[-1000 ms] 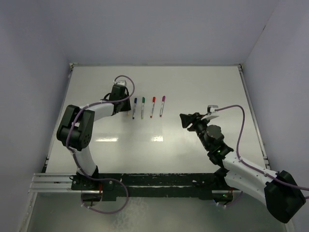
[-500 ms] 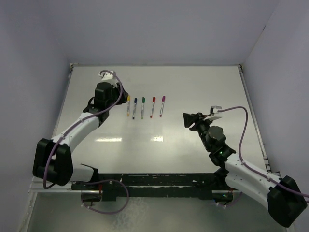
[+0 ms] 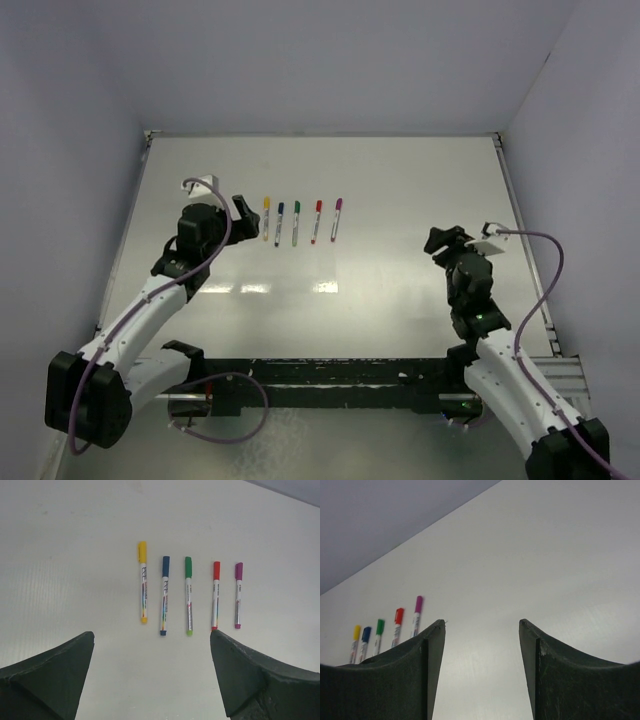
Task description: Insert the pens into the pen caps
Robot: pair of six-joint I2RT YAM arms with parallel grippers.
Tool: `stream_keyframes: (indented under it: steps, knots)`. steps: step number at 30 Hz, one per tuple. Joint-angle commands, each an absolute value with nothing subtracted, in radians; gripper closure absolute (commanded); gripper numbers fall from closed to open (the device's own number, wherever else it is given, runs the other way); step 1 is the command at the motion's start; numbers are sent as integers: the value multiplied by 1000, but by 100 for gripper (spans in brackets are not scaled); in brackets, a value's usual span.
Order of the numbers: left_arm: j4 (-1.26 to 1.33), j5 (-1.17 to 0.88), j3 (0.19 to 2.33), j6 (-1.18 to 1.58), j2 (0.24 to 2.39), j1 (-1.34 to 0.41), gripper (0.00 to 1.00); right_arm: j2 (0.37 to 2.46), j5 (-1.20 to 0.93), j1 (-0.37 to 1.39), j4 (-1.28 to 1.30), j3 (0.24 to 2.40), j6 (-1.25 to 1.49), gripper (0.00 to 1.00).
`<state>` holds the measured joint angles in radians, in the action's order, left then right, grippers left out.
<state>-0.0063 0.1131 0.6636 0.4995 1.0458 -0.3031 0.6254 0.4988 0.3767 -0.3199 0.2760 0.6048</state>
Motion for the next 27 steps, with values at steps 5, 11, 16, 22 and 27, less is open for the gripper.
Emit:
stream_keyframes:
  steps: [5,11,16,22,27]
  knots:
    - [-86,240,609,490,900,-312,1,642,165,38,-299,298,708,36]
    - [-9,277,530,469,846,-320,1,589,108,-5,-328,281,673,36]
    - [-4,341,522,459,868,-321,1,545,121,-5,-292,278,652,35]
    - [14,331,509,455,887,-322,1,548,111,-5,-299,270,660,35]
    - [52,330,478,448,859,-321,1,569,98,-5,-310,272,663,35]
